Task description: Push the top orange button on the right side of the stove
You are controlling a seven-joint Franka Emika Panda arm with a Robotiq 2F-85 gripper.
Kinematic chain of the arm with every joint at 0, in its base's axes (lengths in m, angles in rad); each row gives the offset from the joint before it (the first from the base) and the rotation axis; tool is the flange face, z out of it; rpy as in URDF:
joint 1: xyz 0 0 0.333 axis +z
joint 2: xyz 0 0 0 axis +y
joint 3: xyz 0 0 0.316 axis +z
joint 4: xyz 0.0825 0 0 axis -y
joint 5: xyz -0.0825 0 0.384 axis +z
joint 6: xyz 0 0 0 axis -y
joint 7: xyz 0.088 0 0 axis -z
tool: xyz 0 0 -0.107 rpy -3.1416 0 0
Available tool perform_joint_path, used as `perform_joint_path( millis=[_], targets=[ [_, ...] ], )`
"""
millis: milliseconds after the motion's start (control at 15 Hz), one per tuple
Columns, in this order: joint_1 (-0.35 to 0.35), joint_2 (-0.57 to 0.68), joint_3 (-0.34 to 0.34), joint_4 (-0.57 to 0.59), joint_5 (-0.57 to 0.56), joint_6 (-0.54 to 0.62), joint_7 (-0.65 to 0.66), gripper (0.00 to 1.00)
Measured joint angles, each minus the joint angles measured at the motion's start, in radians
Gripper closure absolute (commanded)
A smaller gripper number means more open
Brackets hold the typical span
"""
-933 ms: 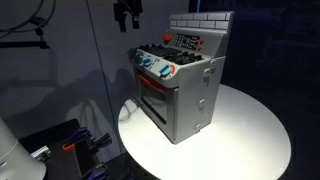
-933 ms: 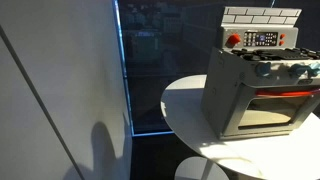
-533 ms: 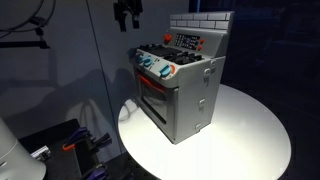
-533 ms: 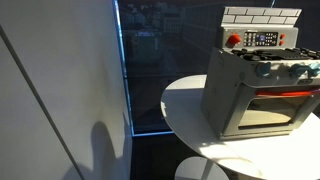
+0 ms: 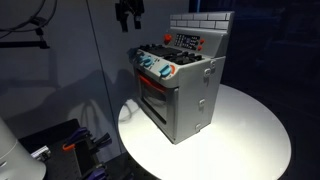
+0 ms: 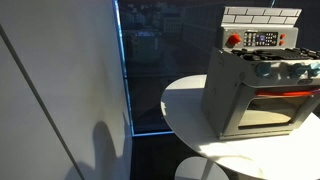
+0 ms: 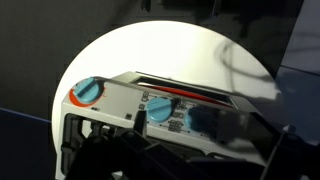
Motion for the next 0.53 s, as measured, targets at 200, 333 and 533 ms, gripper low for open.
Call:
perform_joint_path(
  millis=[200, 333, 533],
  targets=[
    [0.0, 0.012, -0.015, 0.019, 0.0, 0.011, 0.01, 0.0],
    [-0.001, 0.022, -0.029, 0.03, 0.0, 0.03, 0.02, 0.0],
    [-0.005, 0.037, -0.049, 0.041, -0.006, 0.077, 0.043, 0.0]
  ],
)
